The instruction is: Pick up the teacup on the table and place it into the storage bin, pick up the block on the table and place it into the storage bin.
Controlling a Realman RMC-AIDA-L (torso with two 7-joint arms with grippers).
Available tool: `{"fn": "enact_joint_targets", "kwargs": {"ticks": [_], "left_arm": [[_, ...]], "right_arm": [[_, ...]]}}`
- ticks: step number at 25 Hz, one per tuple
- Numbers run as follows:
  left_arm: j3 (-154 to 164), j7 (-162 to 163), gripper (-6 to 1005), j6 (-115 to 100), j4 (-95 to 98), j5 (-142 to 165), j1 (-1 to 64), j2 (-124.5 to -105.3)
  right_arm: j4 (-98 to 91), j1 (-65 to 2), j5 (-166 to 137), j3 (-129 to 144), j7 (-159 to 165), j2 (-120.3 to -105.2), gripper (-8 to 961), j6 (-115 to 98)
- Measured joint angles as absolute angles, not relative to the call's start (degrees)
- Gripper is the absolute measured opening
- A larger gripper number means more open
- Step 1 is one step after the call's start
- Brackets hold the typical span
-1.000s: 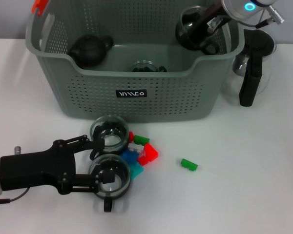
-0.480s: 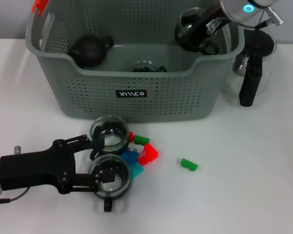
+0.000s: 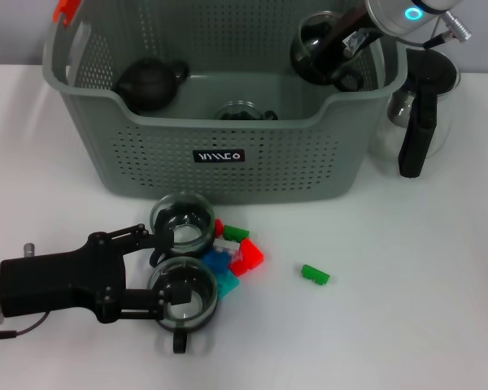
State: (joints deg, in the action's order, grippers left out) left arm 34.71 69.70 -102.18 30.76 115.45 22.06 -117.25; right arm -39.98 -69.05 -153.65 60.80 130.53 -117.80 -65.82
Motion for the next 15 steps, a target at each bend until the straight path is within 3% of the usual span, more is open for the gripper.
{"fn": "enact_joint_targets", "kwargs": {"ticks": [15], "left_arm": [[34.7, 69.7, 932, -102.2, 30.8, 115.2, 22.1, -117.25]], "right_arm": [[-40.0, -69.1, -156.6, 60.8, 132.1, -117.86, 56, -64.8]]}}
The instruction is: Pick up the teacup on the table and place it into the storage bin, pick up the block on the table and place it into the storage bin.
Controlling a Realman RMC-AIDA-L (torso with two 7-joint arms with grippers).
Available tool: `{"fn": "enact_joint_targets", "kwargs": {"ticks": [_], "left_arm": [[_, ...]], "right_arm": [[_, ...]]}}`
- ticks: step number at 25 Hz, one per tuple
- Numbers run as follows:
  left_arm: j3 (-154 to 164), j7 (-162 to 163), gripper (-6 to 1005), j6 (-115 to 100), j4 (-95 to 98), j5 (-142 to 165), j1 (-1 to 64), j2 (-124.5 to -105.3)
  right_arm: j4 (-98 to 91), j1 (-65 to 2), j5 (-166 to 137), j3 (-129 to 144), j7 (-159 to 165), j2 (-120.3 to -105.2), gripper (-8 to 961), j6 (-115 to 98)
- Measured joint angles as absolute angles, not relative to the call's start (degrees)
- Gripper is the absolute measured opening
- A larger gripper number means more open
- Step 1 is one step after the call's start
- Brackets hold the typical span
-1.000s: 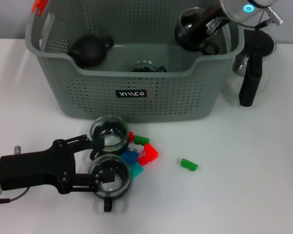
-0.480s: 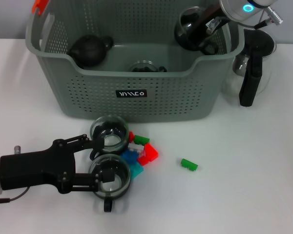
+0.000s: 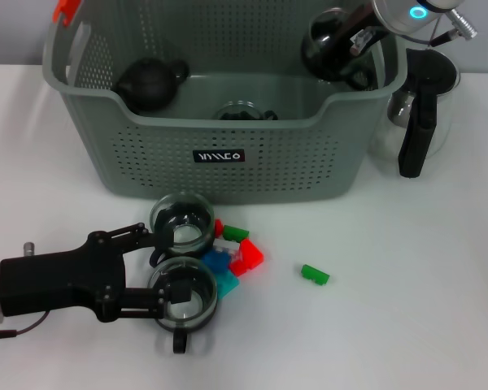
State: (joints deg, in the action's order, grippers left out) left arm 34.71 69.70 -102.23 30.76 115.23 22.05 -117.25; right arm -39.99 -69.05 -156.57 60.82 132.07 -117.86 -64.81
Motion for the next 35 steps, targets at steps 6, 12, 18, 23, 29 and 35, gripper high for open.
{"fn": "enact_joint_targets", "kwargs": {"ticks": [6, 12, 18, 23, 29, 35], "left_arm": [[34.7, 69.7, 933, -102.2, 30.8, 115.2, 22.0, -117.25], [34.7, 69.7, 932, -102.2, 30.8, 115.2, 22.0, -117.31], [34.7, 69.5, 932, -102.1, 30.8, 115.2, 22.0, -117.34], [34.7, 69.2, 932, -101.9, 30.6, 115.3, 22.0, -117.34], [34.7, 68.9, 933, -101.9, 30.2, 115.2, 22.0, -117.34], [34.7, 68.9, 933, -101.9, 30.2, 115.2, 22.0, -117.34]], "right_arm": [[-40.0, -68.9, -157.8, 60.8, 132.4, -118.15, 56, -64.4], [-39.8, -68.4, -157.9, 60.8, 131.9, -118.77, 56, -63.0], [-39.5, -68.1, -157.9, 61.2, 131.7, -119.34, 56, -61.4], [-39.3, -67.5, -157.8, 62.5, 131.8, -119.89, 56, -59.4], [-37.3, -67.3, -157.6, 63.2, 131.8, -120.12, 57, -56.3], [-35.6, -67.3, -157.4, 63.8, 131.8, -120.26, 57, -53.6]]}}
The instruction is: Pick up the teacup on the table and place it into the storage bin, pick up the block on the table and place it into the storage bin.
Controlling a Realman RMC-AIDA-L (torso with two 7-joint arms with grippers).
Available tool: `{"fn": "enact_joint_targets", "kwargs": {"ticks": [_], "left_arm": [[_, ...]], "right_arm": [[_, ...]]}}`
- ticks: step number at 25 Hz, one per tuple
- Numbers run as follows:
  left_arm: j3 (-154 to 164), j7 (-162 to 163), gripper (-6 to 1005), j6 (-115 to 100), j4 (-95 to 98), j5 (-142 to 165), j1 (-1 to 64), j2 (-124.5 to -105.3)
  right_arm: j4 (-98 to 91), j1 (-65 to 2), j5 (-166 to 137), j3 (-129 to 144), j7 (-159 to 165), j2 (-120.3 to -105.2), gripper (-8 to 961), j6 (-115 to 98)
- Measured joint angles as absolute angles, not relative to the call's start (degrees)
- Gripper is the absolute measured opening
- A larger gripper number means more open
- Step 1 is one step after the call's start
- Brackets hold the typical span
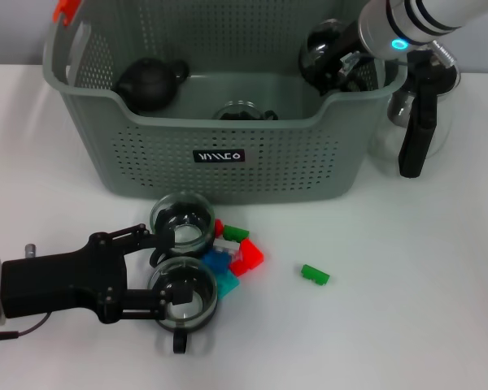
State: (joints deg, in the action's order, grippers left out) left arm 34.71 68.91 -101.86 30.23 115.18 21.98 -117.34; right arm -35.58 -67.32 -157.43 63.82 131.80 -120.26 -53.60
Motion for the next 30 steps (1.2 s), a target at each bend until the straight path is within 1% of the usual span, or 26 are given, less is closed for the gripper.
{"fn": "enact_joint_targets", "kwargs": {"ticks": [18, 23, 29, 30], "left_arm": [[34.7, 68.9, 933, -101.8, 30.2, 115.1, 22.0, -117.33], [34.7, 68.9, 933, -101.8, 30.1, 115.1, 21.9, -117.33], [34.7, 68.9, 933, -102.0, 30.1, 115.2, 21.8, -117.33], [34.7, 68.9, 933, -102.1, 30.1, 115.2, 21.8, -117.33]], "right_arm": [[-36.0, -67.3, -157.4, 63.9, 132.0, -120.23, 57, -54.3], [-36.3, -67.4, -157.4, 63.9, 132.0, -120.23, 265, -54.8], [-38.6, -67.3, -156.7, 63.9, 132.0, -120.23, 463, -56.2], [-39.7, -67.1, -156.6, 63.8, 132.0, -120.22, 470, -56.6]]}}
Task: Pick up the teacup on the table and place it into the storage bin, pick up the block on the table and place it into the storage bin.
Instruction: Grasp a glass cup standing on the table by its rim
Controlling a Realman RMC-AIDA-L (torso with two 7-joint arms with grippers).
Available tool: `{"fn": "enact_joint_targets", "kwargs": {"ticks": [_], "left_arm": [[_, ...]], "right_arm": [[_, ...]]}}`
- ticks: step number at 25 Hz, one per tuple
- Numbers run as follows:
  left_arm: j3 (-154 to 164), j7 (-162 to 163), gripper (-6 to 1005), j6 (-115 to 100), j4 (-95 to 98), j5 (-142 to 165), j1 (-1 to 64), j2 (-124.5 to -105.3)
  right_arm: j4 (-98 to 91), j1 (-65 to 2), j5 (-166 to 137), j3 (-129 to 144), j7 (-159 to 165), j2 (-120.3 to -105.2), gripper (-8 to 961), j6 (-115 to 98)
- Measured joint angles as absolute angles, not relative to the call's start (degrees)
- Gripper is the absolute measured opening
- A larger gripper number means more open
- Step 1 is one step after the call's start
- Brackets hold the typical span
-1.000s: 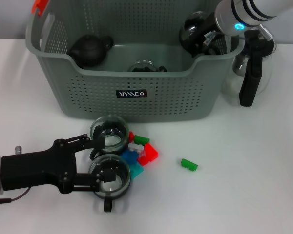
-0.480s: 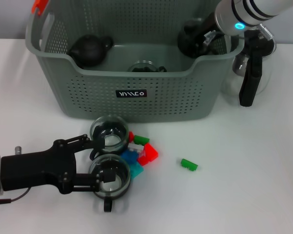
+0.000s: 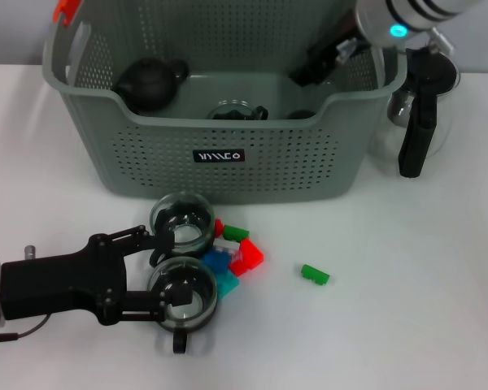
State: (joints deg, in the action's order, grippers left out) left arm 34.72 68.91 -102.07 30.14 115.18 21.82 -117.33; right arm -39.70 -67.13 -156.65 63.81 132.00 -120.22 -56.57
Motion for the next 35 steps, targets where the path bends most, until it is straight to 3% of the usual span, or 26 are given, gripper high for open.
{"fn": "enact_joint_targets", "kwargs": {"ticks": [10, 15, 25, 35], "left_arm": [[34.0, 68.9, 933, -102.3, 30.1, 115.4, 21.6, -117.33], [33.4, 68.9, 932, -102.7, 30.4, 115.3, 21.0, -117.33], [33.0, 68.8, 932, -102.9, 30.7, 115.5, 20.5, -117.33], [33.1, 66.0, 932, -102.9, 30.9, 115.7, 20.5, -117.12]], "right_arm": [[-60.5, -62.2, -147.4, 62.9, 131.9, -119.63, 544, -65.8], [-71.4, -57.4, -137.1, 62.9, 130.1, -119.33, 626, -76.5], [-80.3, -48.6, -124.9, 62.0, 127.7, -118.49, 617, -96.1], [-78.6, -41.2, -122.4, 60.9, 118.8, -119.55, 618, -103.0]]}}
